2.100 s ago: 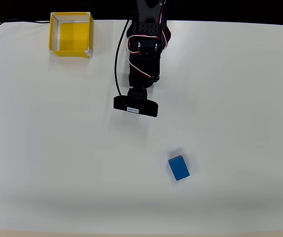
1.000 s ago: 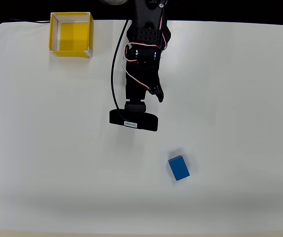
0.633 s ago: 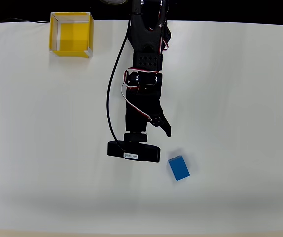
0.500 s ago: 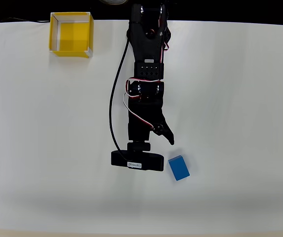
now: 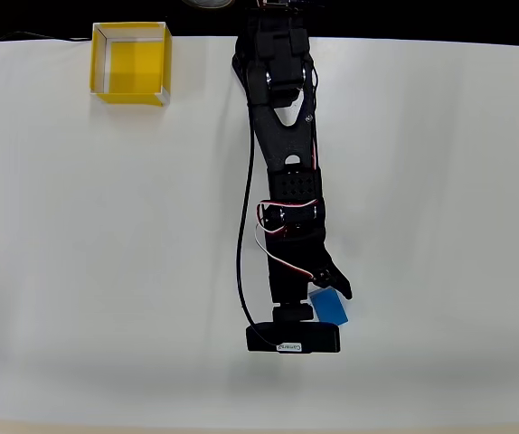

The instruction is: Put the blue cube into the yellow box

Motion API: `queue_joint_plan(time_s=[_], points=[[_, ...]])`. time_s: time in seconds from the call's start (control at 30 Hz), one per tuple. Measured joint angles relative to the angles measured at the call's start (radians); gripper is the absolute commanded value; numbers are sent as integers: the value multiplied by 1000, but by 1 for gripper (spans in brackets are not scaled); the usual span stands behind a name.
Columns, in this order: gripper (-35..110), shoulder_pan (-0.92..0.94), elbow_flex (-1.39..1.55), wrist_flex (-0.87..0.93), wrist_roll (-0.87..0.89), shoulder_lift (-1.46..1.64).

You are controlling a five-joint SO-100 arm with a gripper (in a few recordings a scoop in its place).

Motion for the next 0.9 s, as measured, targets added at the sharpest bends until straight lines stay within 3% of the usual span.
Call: queue_joint_plan(time_s=[0.53, 0.9], points=[[42, -18, -63, -132, -21, -255], [20, -48, -86, -189, -14, -301]])
